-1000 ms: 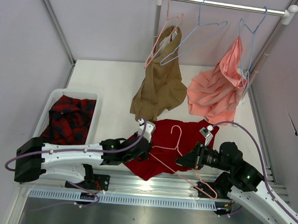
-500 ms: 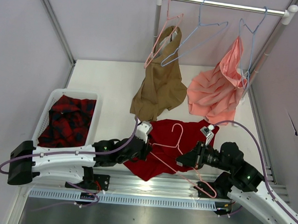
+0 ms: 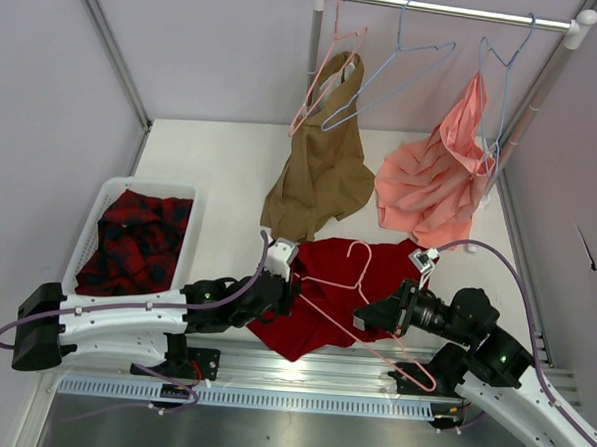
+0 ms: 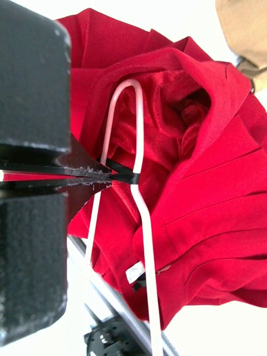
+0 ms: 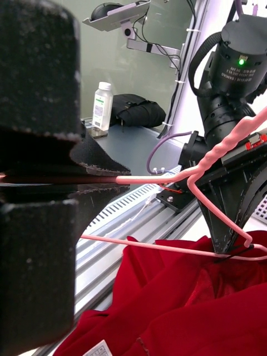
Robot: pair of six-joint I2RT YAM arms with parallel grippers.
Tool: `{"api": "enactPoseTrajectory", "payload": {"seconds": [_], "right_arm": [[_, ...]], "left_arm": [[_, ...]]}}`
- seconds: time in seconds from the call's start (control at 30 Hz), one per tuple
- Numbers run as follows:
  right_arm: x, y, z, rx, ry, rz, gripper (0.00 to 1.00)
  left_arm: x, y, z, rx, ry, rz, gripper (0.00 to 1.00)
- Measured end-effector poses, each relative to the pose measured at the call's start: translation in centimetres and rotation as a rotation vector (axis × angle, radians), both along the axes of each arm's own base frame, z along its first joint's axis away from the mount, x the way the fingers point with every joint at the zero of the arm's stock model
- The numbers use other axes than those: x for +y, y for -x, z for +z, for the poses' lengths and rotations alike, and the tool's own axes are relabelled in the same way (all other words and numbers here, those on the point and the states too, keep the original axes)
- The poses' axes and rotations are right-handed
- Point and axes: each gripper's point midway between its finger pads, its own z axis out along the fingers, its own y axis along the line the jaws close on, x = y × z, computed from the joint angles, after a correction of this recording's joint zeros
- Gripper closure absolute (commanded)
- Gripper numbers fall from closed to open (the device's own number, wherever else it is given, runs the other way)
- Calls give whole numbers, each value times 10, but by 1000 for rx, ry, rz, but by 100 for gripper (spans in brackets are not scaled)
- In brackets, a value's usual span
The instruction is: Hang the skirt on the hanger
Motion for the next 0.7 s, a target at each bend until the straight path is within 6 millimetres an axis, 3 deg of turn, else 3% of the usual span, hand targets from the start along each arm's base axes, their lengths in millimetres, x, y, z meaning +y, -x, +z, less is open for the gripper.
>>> {"api": "enactPoseTrajectory", "payload": {"seconds": [0.2, 0.47, 0.7], "right_arm": [[0, -1, 7, -38, -22, -4, 100], [-2, -5, 28, -147, -94, -23, 100], [1, -13, 21, -203, -120, -41, 100]], "left_arm": [[4, -8, 5, -23, 10, 59, 89], [5, -10, 7, -28, 13, 71, 62], [10, -10, 18, -39, 36, 82, 55]]}}
